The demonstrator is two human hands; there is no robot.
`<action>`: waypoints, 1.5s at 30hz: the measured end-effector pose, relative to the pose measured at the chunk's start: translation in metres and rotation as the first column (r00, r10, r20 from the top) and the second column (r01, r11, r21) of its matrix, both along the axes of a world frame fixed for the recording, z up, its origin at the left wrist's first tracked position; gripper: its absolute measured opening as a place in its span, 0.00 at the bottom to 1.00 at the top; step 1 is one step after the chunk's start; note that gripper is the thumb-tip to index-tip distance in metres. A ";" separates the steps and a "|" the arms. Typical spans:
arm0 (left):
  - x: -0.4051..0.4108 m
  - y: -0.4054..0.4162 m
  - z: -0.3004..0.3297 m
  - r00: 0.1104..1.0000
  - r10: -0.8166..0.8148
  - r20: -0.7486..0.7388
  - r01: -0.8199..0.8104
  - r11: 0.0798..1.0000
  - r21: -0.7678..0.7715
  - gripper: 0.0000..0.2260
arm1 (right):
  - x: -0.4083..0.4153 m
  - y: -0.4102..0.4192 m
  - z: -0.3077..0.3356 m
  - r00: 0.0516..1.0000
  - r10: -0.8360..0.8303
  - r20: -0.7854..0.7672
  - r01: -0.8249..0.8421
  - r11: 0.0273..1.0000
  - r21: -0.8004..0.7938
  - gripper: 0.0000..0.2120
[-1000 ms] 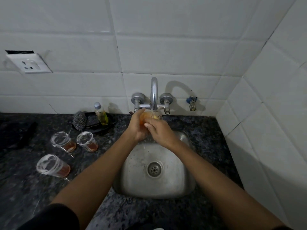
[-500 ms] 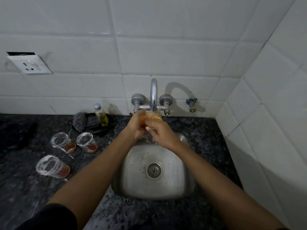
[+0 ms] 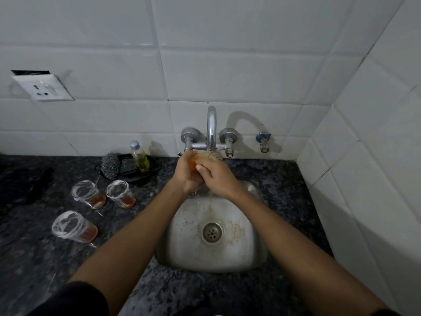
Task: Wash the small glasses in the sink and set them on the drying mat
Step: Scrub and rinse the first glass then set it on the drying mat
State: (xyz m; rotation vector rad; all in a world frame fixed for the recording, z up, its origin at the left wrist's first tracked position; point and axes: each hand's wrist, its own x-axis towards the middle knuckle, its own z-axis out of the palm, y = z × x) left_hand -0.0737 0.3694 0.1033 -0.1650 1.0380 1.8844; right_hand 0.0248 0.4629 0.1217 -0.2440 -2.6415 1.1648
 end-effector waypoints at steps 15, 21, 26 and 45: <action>-0.004 0.000 0.007 0.982 -0.085 -0.169 0.071 0.994 -0.083 0.21 | 0.009 0.006 -0.007 0.998 0.047 0.044 -0.057 0.958 0.281 0.06; 0.001 0.001 0.001 0.992 -0.069 -0.107 0.065 0.997 -0.038 0.21 | 0.003 0.002 -0.004 1.000 0.024 -0.017 -0.021 0.986 0.164 0.13; -0.002 -0.002 0.004 0.973 -0.061 -0.224 0.031 0.990 -0.137 0.15 | 0.006 0.004 -0.006 0.998 -0.013 0.067 0.026 0.979 -0.200 0.14; -0.004 -0.004 0.003 0.851 0.096 -0.517 -0.212 0.962 -0.170 0.19 | 0.018 0.016 -0.021 0.874 -0.312 0.372 0.468 0.748 -0.471 0.20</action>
